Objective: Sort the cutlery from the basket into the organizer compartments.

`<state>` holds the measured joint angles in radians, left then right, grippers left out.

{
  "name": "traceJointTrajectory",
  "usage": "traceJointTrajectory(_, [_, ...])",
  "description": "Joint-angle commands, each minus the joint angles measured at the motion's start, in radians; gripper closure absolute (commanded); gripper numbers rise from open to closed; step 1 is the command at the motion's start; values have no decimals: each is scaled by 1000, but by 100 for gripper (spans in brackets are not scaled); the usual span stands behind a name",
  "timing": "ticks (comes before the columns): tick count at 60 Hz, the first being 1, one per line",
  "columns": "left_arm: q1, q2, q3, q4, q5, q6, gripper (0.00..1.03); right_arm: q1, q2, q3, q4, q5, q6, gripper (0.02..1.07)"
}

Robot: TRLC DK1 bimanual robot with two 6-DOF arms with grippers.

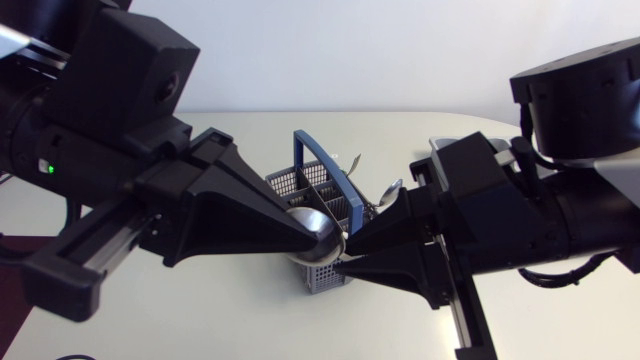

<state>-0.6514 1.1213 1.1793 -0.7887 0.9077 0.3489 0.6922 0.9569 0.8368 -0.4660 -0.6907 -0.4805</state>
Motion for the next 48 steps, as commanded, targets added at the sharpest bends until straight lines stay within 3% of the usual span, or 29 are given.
traceJointTrajectory(1, [10, 12, 0, 2, 13, 22, 100, 9, 8, 27, 9, -3, -15, 101])
traceJointTrajectory(9, [18, 12, -6, 2, 16, 25, 100, 9, 6, 27, 0, -9, -12, 101])
traceJointTrajectory(14, [62, 12, -1, 20, 16, 12, 97, 10, 2, 35, -30, -12, -12, 101])
traceJointTrajectory(16, [84, 14, 0, 28, 16, 5, 87, 15, -1, 36, -40, -12, -12, 102])
traceJointTrajectory(24, [95, 0, 0, 71, 7, -13, 29, 15, -18, 31, -76, -3, -10, 101])
traceJointTrajectory(25, [96, -2, 0, 72, 5, -13, 28, 15, -21, 31, -79, -3, -10, 102])
traceJointTrajectory(26, [105, -5, 0, 92, -1, -30, 19, 13, -26, 28, -83, 0, -9, 102])
traceJointTrajectory(29, [130, -12, -1, 144, -10, -77, 8, 4, -43, 24, -97, 10, -6, 101])
traceJointTrajectory(48, [246, -3, -20, 266, -62, -176, 6, -122, -152, -10, -194, 62, 3, 101])
